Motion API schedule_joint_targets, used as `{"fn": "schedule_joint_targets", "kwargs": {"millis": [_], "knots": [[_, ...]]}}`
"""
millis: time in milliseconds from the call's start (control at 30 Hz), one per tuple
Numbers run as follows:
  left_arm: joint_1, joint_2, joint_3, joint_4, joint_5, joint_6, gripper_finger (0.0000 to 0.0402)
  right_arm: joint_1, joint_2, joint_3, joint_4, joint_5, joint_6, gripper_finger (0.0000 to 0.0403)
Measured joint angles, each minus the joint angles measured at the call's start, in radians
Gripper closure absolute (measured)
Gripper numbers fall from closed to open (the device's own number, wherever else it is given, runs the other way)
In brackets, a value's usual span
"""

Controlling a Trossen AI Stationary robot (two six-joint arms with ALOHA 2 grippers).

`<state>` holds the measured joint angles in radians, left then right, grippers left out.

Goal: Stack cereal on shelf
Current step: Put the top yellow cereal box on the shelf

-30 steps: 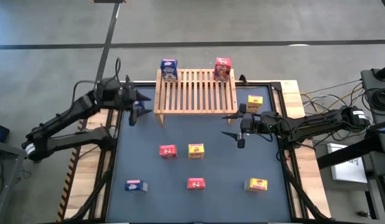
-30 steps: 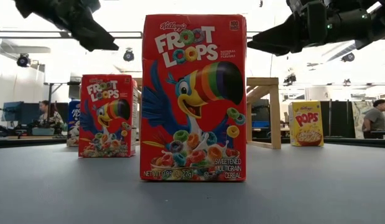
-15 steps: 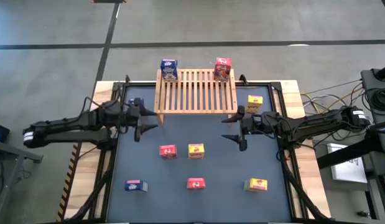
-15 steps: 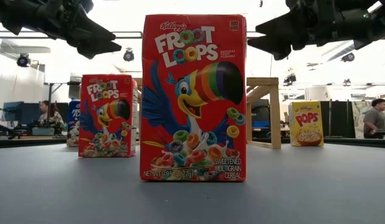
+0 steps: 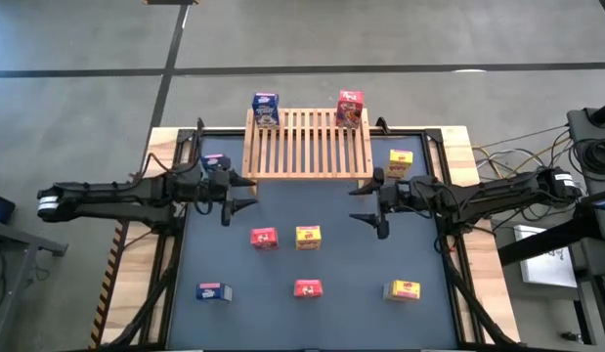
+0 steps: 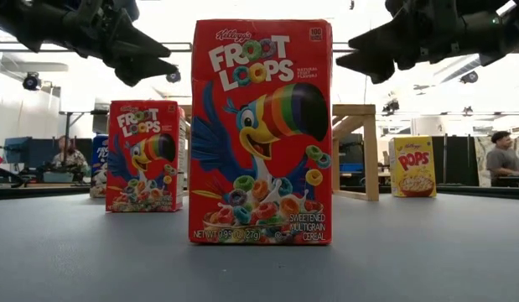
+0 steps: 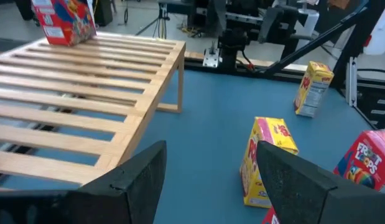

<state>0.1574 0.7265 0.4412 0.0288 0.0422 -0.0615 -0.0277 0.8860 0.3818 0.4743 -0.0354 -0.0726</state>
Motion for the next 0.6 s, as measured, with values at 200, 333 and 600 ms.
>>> {"fn": "schedule_joint_targets", "kwargs": {"millis": [200, 333, 600], "knots": [[0.0, 0.034, 0.0, 0.027, 0.0, 0.0, 0.0169, -0.001, -0.073, 0.139, -0.424, 0.159, -0.016, 0.0117], [0.0, 0.045, 0.0, 0.057, 0.0, 0.0, 0.0169, 0.0, -0.144, 0.22, -0.613, 0.158, -0.041, 0.0117], [-0.02, 0.069, 0.0, 0.11, 0.003, 0.007, 0.0169, 0.0, -0.325, 0.195, -0.634, 0.047, 0.069, 0.0117]]}}
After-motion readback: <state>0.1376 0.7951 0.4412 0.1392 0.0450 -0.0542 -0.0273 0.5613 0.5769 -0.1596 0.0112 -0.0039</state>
